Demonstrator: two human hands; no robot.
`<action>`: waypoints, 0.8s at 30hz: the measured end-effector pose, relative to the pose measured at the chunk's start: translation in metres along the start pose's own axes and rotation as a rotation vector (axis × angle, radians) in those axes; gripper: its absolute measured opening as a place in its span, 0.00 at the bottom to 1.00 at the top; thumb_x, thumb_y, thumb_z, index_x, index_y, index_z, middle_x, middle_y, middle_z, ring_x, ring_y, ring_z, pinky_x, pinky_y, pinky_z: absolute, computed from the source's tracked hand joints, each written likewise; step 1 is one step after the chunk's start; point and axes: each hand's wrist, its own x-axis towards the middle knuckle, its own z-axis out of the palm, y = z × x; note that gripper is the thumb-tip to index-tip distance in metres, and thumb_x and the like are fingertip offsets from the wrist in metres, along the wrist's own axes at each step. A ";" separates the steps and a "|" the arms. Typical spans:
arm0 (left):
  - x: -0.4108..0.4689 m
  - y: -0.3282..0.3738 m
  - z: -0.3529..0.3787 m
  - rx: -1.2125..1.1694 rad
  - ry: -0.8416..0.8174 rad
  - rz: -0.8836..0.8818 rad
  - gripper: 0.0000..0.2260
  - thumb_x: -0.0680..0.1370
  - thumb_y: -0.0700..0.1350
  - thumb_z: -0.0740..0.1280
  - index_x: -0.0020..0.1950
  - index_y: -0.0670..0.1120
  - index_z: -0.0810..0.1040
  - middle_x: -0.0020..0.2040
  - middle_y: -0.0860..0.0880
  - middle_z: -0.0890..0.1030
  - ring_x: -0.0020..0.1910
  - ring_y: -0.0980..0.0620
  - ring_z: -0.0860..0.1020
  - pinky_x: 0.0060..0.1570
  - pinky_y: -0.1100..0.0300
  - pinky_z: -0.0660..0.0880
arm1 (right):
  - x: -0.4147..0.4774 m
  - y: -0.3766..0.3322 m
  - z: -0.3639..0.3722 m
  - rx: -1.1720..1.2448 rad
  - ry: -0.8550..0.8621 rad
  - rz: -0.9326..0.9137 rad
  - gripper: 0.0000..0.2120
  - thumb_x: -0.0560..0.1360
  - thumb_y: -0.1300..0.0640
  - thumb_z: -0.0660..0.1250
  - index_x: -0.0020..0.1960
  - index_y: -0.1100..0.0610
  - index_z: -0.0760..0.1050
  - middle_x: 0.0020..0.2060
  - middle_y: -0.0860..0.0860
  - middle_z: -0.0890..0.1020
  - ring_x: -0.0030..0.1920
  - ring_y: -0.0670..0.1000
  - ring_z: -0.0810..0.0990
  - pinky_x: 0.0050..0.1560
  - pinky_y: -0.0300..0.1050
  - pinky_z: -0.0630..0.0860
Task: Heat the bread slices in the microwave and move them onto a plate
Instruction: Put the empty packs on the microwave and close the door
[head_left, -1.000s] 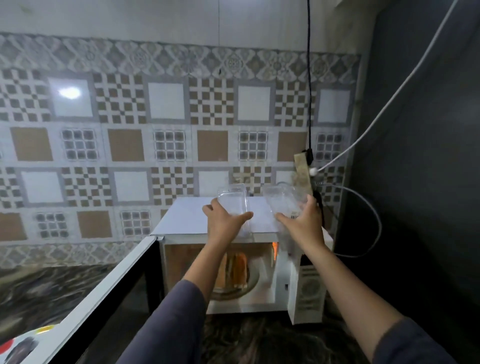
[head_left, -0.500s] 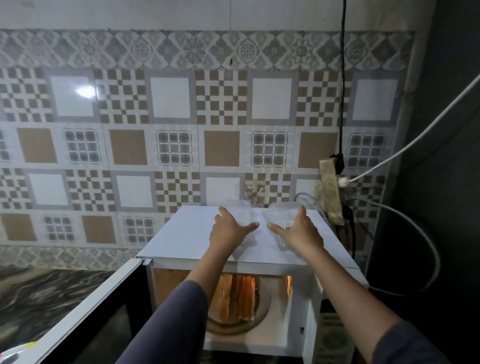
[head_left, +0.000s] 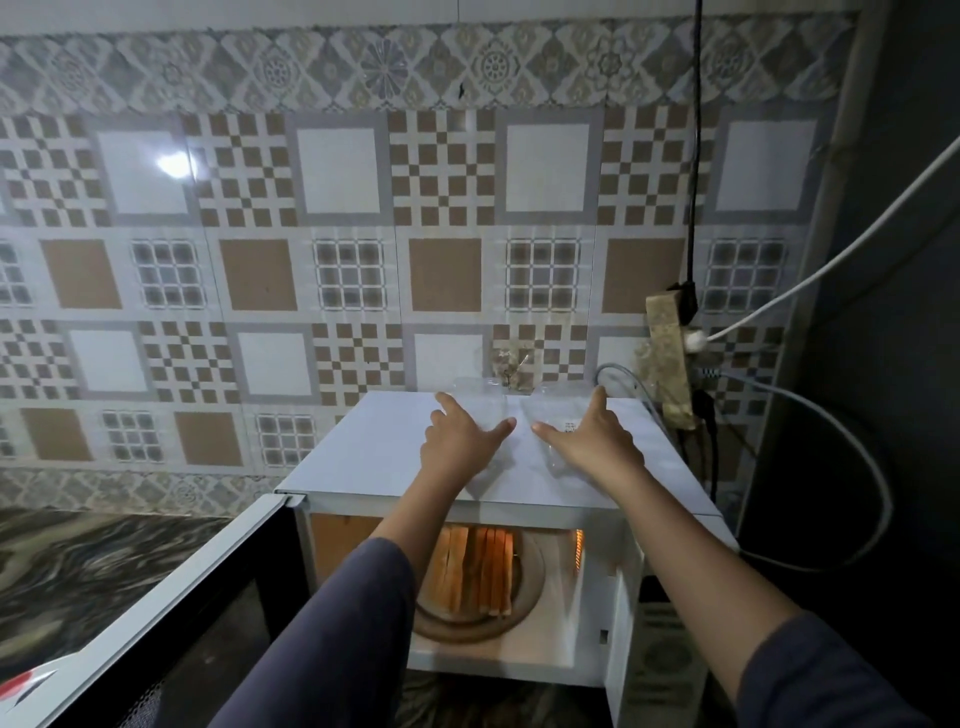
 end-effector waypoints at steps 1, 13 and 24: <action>0.000 0.000 -0.001 -0.011 -0.014 -0.005 0.48 0.71 0.65 0.65 0.76 0.42 0.41 0.76 0.39 0.56 0.72 0.39 0.62 0.68 0.46 0.65 | -0.001 -0.001 0.000 0.011 -0.008 0.000 0.51 0.68 0.32 0.64 0.76 0.52 0.38 0.73 0.56 0.61 0.69 0.62 0.67 0.64 0.58 0.70; -0.008 -0.003 -0.010 -0.054 -0.082 -0.002 0.43 0.75 0.59 0.65 0.76 0.41 0.43 0.76 0.39 0.53 0.74 0.40 0.57 0.70 0.48 0.60 | -0.009 -0.001 0.002 0.123 -0.032 -0.025 0.48 0.71 0.37 0.65 0.76 0.53 0.39 0.74 0.56 0.59 0.71 0.60 0.64 0.67 0.57 0.67; -0.070 -0.015 -0.034 -0.124 0.052 0.136 0.31 0.80 0.53 0.59 0.76 0.41 0.50 0.77 0.42 0.51 0.76 0.43 0.51 0.72 0.49 0.56 | -0.082 0.003 -0.015 0.219 0.175 -0.088 0.33 0.77 0.46 0.61 0.75 0.56 0.51 0.72 0.55 0.63 0.70 0.58 0.64 0.66 0.55 0.67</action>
